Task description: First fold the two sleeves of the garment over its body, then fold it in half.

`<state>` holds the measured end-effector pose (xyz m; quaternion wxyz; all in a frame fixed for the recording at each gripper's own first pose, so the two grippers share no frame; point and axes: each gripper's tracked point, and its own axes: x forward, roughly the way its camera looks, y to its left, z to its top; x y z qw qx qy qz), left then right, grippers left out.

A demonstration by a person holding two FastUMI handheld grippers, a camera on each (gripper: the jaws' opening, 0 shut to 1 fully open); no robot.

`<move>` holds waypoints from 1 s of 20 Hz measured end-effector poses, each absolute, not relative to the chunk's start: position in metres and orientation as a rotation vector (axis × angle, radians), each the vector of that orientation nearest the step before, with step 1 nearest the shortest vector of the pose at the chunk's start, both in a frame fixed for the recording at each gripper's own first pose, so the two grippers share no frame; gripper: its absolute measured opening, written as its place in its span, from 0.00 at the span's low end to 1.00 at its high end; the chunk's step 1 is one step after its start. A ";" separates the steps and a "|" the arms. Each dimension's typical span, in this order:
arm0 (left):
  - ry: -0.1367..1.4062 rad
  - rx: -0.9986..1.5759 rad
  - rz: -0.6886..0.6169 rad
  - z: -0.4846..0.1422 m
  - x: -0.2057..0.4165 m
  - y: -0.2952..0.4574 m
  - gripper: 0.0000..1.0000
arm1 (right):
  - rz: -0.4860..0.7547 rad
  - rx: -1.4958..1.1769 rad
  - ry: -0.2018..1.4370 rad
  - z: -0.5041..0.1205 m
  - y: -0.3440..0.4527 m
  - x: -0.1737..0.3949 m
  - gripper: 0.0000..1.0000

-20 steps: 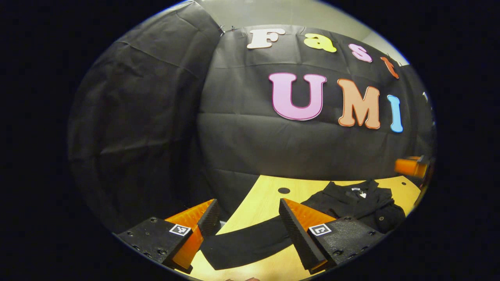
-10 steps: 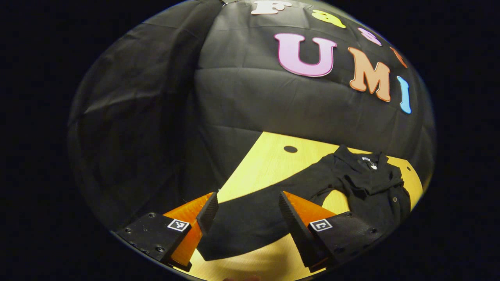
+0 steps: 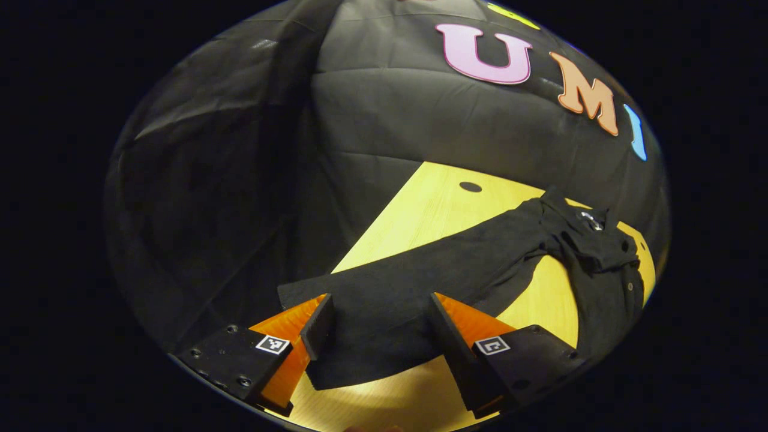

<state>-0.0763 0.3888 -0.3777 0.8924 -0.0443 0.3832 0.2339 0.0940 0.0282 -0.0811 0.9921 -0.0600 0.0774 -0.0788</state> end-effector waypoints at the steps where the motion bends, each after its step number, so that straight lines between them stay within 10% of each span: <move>1: 0.837 -0.091 0.488 -0.387 -0.088 0.390 0.96 | -0.155 -0.123 0.157 -0.081 0.030 0.094 0.99; 8: 0.788 -0.063 0.424 -0.381 -0.084 0.392 0.90 | -0.145 -0.124 0.179 -0.086 0.032 0.096 1.00; 12: 0.770 -0.084 0.390 -0.382 -0.075 0.385 0.60 | -0.137 -0.126 0.189 -0.092 0.033 0.097 1.00; 16: 0.756 -0.136 0.385 -0.382 -0.071 0.379 0.03 | -0.130 -0.124 0.212 -0.100 0.032 0.098 1.00; 20: 0.785 -0.120 0.376 -0.375 -0.067 0.370 0.00 | -0.133 -0.128 0.198 -0.094 0.029 0.094 1.00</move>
